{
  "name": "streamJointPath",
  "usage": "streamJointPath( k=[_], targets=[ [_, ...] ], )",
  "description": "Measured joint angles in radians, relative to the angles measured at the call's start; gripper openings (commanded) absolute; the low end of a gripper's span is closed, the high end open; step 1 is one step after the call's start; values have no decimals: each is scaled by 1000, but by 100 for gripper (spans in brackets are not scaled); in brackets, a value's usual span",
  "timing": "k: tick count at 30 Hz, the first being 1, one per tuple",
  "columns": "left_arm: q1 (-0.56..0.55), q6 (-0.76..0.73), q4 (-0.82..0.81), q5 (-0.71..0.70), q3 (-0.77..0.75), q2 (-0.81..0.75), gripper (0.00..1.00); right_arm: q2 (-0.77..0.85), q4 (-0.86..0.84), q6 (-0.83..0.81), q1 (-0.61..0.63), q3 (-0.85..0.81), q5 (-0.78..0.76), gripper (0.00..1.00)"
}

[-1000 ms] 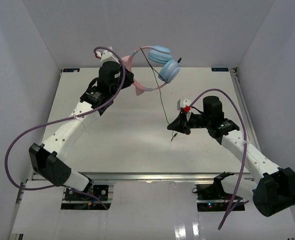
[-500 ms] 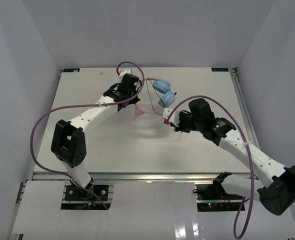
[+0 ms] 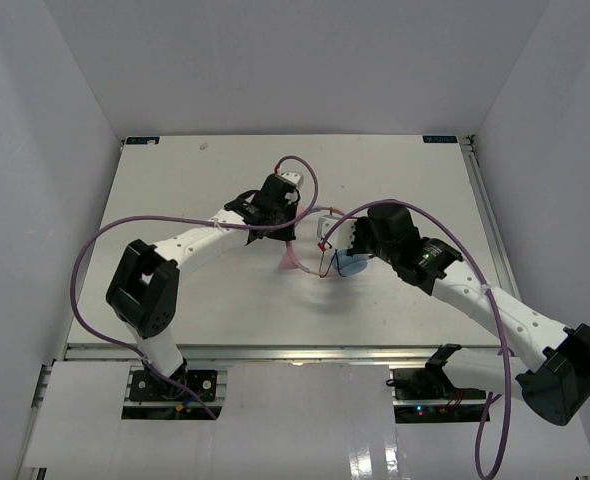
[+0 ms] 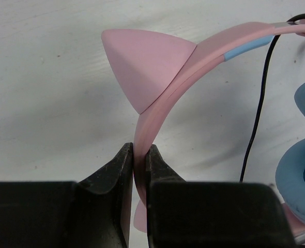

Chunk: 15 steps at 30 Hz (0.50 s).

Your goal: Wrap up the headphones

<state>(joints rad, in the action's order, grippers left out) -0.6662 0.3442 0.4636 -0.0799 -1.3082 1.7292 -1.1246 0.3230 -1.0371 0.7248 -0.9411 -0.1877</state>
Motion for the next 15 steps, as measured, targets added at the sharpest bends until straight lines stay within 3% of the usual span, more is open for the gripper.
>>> streamJointPath(
  k=[8,15],
  targets=[
    [-1,-122,-43,189,40,-18,0,-1,-42,-56,5,75,-22,10],
    [-3,-231,-76,304,114,-100,0,-1,-44,-34,-13,75,97,12]
  ],
)
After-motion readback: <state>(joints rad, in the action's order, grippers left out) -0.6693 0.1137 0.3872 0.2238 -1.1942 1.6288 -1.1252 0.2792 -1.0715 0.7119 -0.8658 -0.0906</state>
